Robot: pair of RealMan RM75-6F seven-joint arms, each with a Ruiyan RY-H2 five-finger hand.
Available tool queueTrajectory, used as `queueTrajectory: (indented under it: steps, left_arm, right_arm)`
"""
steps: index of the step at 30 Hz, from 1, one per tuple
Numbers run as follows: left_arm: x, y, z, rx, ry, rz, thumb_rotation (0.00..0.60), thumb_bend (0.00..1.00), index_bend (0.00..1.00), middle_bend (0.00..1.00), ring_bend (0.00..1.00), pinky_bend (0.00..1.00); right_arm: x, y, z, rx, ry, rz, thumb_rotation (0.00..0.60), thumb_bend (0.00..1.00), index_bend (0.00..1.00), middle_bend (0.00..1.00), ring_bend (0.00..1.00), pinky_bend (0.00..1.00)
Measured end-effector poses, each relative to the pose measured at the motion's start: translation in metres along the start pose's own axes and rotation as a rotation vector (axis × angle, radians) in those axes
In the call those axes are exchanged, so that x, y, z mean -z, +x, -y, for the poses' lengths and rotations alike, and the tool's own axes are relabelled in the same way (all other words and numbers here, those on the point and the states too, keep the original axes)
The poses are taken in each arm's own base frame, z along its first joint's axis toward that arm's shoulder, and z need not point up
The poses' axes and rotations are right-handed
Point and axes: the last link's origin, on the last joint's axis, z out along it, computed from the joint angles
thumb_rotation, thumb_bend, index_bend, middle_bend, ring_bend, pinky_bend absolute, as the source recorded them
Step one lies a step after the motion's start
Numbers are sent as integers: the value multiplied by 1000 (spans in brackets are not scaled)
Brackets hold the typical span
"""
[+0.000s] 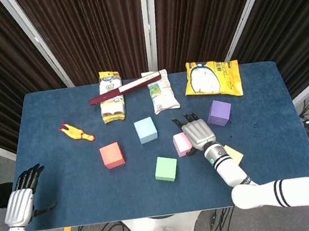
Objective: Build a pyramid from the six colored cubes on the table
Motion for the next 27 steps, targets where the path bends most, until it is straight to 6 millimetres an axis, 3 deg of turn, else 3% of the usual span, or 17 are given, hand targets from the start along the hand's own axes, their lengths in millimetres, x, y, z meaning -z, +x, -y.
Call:
queueTrajectory:
  steps: [13, 27]
  left_arm:
    - [0, -1, 0, -4, 1, -1, 600, 0, 86, 29, 0, 36]
    - [2, -2, 3, -2, 8, 1, 600, 0, 86, 29, 0, 37]
  right_arm:
    - [-2, 0, -1, -10, 5, -6, 600, 0, 0, 264, 0, 0]
    - [-9, -4, 5, -10, -10, 2, 600, 0, 0, 441, 0, 0]
